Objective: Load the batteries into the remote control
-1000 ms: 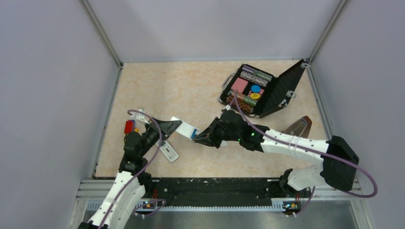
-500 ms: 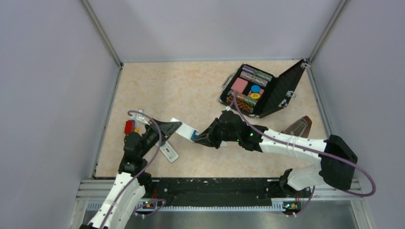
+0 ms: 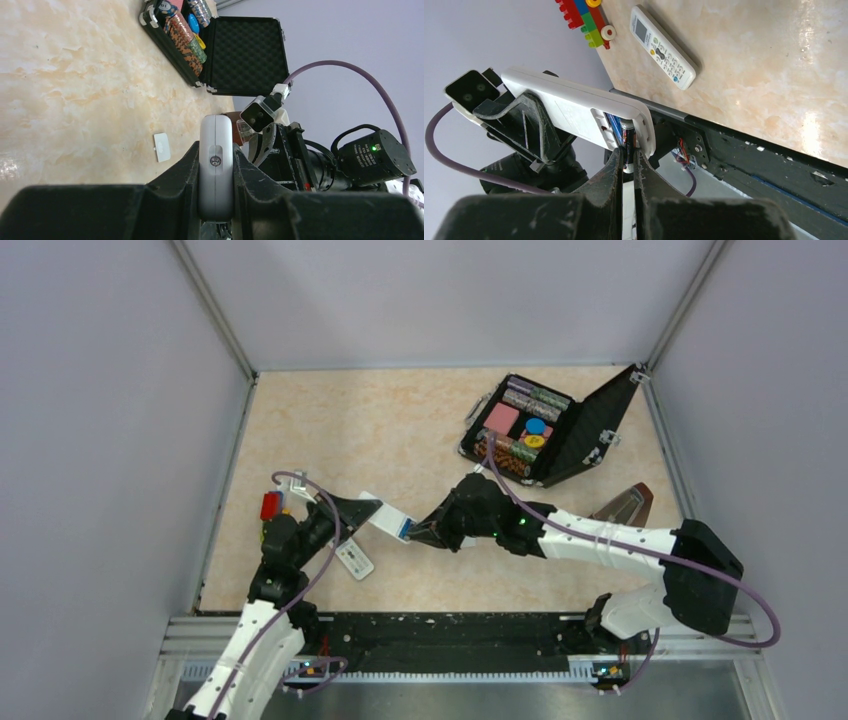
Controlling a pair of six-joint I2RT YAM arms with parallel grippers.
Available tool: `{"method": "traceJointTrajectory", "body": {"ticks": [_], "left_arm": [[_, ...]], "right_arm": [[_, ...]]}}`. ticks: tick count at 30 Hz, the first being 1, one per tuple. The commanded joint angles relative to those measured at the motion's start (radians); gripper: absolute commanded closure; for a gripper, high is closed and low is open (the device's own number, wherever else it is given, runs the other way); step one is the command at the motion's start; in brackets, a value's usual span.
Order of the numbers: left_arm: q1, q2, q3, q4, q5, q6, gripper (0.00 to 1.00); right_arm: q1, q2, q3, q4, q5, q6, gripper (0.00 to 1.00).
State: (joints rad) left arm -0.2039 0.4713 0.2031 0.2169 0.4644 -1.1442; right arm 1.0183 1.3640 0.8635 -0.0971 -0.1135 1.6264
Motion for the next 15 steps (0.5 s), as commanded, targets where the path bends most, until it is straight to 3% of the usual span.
{"method": "traceJointTrajectory", "body": {"ticks": [1, 15], "left_arm": [[0.004, 0.012, 0.069, 0.036, 0.023, 0.009, 1.00], [0.004, 0.052, 0.093, 0.004, 0.033, -0.006, 1.00]], "right_arm": [[-0.017, 0.023, 0.005, -0.025, 0.032, -0.018, 0.94], [-0.032, 0.070, 0.054, -0.052, 0.013, -0.062, 0.76]]}}
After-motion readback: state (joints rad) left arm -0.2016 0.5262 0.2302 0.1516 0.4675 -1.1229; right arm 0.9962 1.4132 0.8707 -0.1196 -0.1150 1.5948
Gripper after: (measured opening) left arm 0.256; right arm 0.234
